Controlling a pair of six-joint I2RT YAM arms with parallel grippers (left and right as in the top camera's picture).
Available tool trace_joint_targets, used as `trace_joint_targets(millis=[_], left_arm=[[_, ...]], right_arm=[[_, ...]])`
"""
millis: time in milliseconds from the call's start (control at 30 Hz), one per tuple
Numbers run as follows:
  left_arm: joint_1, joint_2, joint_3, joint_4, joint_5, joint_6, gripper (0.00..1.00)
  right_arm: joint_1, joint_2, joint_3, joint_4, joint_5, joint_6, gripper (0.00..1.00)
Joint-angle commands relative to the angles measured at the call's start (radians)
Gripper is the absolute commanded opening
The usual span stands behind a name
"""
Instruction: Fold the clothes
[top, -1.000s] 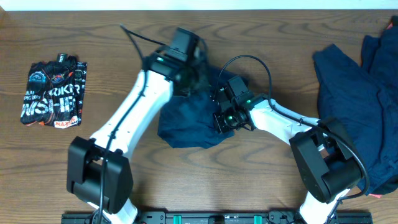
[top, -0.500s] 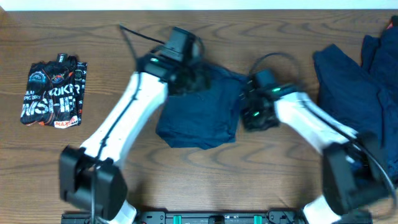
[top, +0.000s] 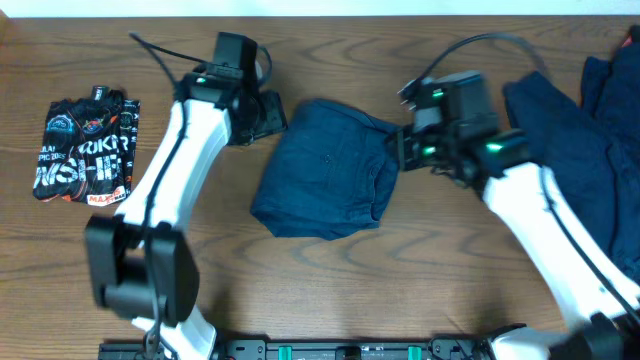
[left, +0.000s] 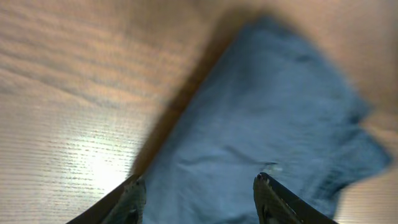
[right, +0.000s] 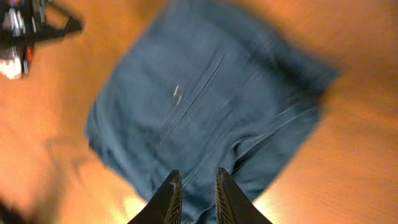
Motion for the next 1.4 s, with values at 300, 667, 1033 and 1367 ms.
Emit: trace_joint_targets(millis=[300, 667, 1033, 1367], left_arm=[[-0.006, 0.259, -0.010, -0.215, -0.014, 0.024, 0.56], [-0.045, 0.265, -0.069, -0.476, 0.166, 0.050, 0.50], [-0.063, -0.029, -0.069, -0.180, 0.010, 0.048, 0.75], [-0.052, 0.024, -0.069, 0.309, 0.149, 0.215, 0.78]], right_arm=[[0.197, 0.378, -0.026, -0.093, -0.147, -0.002, 0.08], [0.039, 0.463, 0.005, -0.173, 0.552, 0.198, 0.19], [-0.148, 0.430, 0.417, -0.386, 0.458, 0.097, 0.21], [-0.061, 0.266, 0.483, -0.528, 0.314, 0.097, 0.49]])
